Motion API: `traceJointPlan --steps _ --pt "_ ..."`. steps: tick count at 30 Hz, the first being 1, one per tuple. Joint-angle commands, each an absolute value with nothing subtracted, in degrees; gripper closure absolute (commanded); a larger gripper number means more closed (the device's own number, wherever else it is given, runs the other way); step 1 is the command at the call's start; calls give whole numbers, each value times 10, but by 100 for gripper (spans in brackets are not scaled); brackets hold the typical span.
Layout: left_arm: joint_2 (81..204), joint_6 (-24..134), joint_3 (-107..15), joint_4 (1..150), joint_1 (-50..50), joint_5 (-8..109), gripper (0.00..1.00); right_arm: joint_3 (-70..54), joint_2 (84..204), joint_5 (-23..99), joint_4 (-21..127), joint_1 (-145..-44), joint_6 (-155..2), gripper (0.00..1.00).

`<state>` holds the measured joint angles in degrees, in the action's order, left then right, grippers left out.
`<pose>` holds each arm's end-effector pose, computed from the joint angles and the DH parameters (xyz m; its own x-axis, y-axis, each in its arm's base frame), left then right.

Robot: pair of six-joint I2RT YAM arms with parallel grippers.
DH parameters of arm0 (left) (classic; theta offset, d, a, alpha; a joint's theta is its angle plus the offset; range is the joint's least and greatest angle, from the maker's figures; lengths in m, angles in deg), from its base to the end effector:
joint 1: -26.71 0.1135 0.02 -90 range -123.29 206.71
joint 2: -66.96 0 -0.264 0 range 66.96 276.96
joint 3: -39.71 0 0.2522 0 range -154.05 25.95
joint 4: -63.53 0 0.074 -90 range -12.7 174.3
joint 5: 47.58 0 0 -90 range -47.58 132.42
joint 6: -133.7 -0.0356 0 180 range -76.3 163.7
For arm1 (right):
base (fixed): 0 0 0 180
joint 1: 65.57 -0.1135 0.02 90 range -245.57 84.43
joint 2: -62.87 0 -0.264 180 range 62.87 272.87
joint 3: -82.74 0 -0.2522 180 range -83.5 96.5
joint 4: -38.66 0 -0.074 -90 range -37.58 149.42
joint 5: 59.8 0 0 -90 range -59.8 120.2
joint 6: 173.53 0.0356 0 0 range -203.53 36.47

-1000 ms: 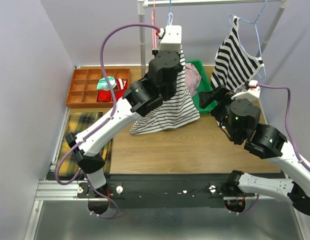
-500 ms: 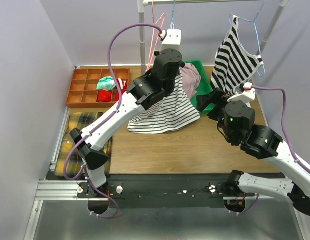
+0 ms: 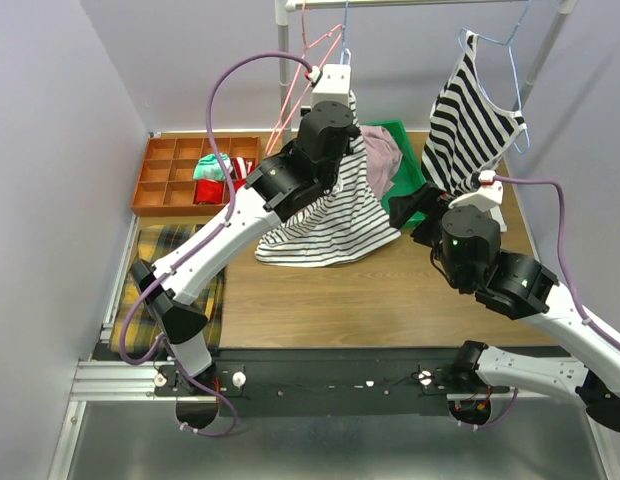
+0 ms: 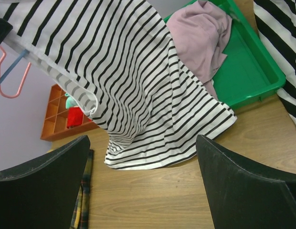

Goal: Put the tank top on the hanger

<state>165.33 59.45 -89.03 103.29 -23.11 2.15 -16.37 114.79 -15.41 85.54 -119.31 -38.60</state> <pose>0.2601 -0.2723 0.4857 -0.1479 -0.1459 -0.9782 0.1365 0.9766 -0.1663 0.1222 0.1236 0.4130 -0.2431 0.5039 -0.8289 0.0138 0.8562 0.5164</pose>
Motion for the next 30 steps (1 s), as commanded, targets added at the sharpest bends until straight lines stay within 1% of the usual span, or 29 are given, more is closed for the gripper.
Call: traceJointPlan --steps 1,5,6,8,9,10,12,13,15,22,26,29,30 --pt "1605 613 -865 1020 -227 34 82 -176 1139 -152 860 -1196 -377 0" --pt "1564 615 -818 1002 -226 54 67 -182 1139 -160 869 -1196 -375 0" --pt "1548 614 -805 1002 -227 66 57 -186 1140 -167 870 -1196 -375 0" --pt "1530 609 -791 996 -227 87 45 -193 1143 -176 872 -1196 -372 0" --pt "1512 608 -777 995 -227 96 36 -198 1145 -180 870 -1195 -372 0" --pt "1504 602 -770 993 -228 123 34 -207 1152 -178 867 -1196 -373 0" --pt "1476 596 -750 987 -230 148 33 -214 1162 -169 865 -1195 -372 0" --pt "1466 589 -743 984 -237 172 31 -221 1172 -167 869 -1196 -359 0" --pt "1447 571 -723 972 -244 182 27 -231 1181 -165 872 -1196 -354 0" --pt "1422 533 -729 1007 -260 286 26 -260 1239 -134 862 -1192 -338 0" --pt "1430 525 -722 1035 -282 286 27 -298 1247 -103 856 -1167 -329 0" --pt "1433 538 -688 1027 -298 276 28 -345 1237 -73 842 -1146 -323 0" --pt "1430 542 -655 1018 -301 273 28 -357 1234 -61 836 -1143 -319 0"
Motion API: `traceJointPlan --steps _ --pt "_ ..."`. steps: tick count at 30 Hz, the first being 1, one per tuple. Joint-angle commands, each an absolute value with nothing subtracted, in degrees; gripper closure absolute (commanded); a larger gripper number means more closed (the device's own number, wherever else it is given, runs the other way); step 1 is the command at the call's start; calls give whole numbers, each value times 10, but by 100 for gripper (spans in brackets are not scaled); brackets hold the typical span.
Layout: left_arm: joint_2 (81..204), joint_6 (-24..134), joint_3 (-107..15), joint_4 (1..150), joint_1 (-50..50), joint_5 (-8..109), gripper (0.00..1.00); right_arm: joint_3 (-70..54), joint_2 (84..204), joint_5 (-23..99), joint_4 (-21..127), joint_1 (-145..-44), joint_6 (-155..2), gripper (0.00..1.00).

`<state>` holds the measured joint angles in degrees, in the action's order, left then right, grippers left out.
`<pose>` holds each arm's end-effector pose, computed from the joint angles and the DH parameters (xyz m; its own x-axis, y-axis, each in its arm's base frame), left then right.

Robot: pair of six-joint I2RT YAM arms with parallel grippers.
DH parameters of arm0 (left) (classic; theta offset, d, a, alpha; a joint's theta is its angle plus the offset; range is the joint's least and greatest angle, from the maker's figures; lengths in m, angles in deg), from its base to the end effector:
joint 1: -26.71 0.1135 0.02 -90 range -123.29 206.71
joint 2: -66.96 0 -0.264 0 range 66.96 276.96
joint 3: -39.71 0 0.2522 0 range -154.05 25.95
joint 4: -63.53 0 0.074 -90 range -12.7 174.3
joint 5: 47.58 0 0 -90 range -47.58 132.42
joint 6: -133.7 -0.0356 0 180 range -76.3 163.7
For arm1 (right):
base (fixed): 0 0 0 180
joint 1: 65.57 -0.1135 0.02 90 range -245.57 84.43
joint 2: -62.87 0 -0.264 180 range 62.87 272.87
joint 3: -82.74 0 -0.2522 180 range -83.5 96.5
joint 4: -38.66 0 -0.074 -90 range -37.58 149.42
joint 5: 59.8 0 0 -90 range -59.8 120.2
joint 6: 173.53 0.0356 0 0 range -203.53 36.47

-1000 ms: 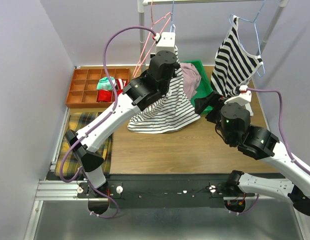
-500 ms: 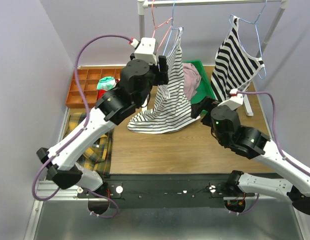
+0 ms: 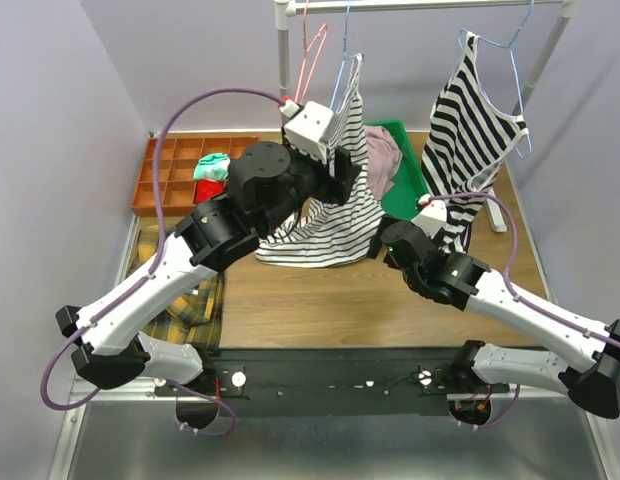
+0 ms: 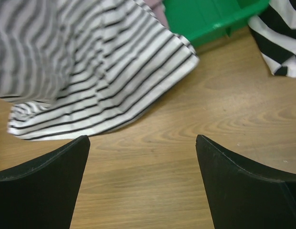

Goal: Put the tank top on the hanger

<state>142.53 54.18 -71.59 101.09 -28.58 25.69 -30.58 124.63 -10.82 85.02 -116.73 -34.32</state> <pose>0.1604 -0.2136 0.5130 -0.1313 -0.1164 -0.9845 0.6097 0.7736 -0.1728 0.1574 0.1582 0.3010 -0.4825 0.3116 -0.8186 0.1319 0.9498 0.2838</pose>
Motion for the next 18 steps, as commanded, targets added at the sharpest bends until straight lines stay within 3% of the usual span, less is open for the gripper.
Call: traceJointPlan --steps 1,12,18 --pt "1421 558 -637 1008 -304 269 28 -383 1226 -57 833 -1140 -313 0" --pt "1392 693 -388 892 -313 233 26 -466 1187 -58 815 -1115 -281 0" --pt "1425 726 -344 857 -313 220 26 -505 1167 -50 795 -1114 -270 0"
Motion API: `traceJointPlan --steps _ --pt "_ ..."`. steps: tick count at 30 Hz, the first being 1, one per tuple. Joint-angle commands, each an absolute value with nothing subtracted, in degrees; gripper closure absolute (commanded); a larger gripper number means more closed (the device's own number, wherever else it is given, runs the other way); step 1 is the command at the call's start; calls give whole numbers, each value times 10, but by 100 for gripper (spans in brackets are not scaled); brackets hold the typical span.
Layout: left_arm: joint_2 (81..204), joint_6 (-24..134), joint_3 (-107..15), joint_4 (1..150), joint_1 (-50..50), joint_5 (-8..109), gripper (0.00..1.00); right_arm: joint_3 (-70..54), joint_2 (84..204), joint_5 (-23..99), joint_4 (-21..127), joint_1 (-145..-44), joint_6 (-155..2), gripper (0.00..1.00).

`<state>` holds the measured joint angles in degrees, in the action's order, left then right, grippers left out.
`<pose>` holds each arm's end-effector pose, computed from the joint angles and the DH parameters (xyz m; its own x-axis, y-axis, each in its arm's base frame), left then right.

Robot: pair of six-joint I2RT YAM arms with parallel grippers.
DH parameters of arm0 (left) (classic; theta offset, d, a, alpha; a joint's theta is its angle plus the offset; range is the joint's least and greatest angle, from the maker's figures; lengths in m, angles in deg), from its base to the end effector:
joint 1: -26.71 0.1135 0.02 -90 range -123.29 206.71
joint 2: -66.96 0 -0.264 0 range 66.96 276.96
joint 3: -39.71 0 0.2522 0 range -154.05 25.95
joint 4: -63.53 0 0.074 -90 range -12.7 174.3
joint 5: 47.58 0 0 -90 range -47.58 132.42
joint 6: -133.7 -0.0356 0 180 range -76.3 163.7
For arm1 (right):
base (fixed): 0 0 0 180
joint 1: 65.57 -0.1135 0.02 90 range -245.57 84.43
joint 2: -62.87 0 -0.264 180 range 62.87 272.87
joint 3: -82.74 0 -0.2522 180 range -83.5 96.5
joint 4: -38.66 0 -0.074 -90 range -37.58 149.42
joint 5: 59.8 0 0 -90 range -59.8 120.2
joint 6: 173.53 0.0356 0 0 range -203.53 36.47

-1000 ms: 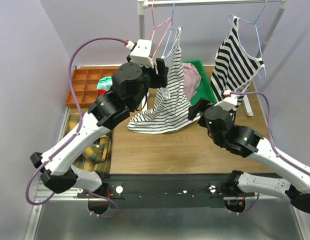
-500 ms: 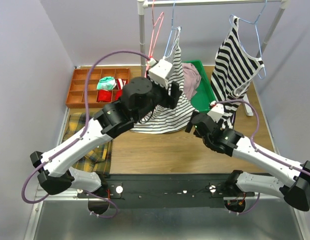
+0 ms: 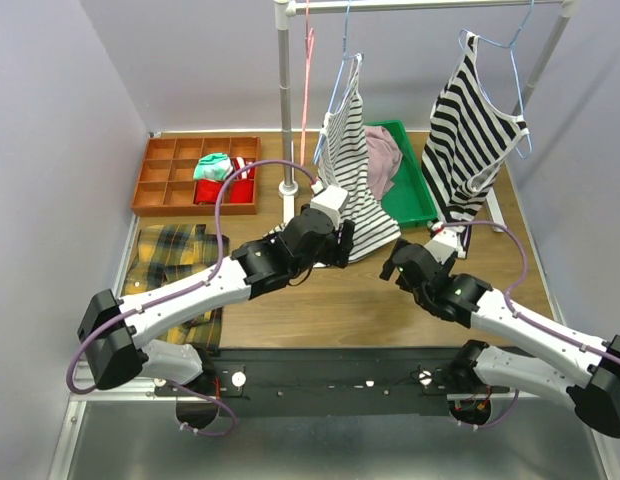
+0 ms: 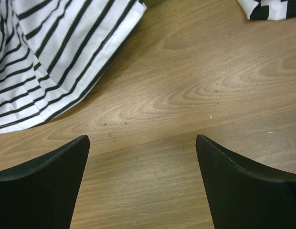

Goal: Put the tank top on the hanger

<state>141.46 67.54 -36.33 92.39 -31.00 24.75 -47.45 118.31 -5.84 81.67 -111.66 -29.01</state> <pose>0.1680 -0.2457 0.3251 -0.4916 0.0570 -0.8690 0.5059 0.8309 -0.2317 0.1463 0.1217 0.2290 -0.5569 0.3709 -0.7431 0.2423 0.9284 0.2818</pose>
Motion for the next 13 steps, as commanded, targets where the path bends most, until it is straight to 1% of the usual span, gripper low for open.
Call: traceJointPlan --steps 1,2,3,5,6,9,13 --pt "1425 732 -336 855 -314 219 24 -514 1156 -47 790 -1115 -270 0" --pt "1423 739 -324 842 -314 218 18 -519 1150 -45 777 -1114 -273 0" --pt "1419 744 -298 838 -313 217 11 -522 1144 -39 769 -1114 -277 0" --pt "1401 754 -265 812 -314 217 1 -530 1126 -38 757 -1115 -288 0" --pt "1393 759 -235 807 -314 215 1 -531 1122 -42 757 -1115 -291 0" --pt "1370 779 -195 807 -314 198 1 -525 1110 -49 764 -1115 -300 0" --pt "1367 785 -187 829 -314 189 1 -513 1103 -58 781 -1115 -304 0"
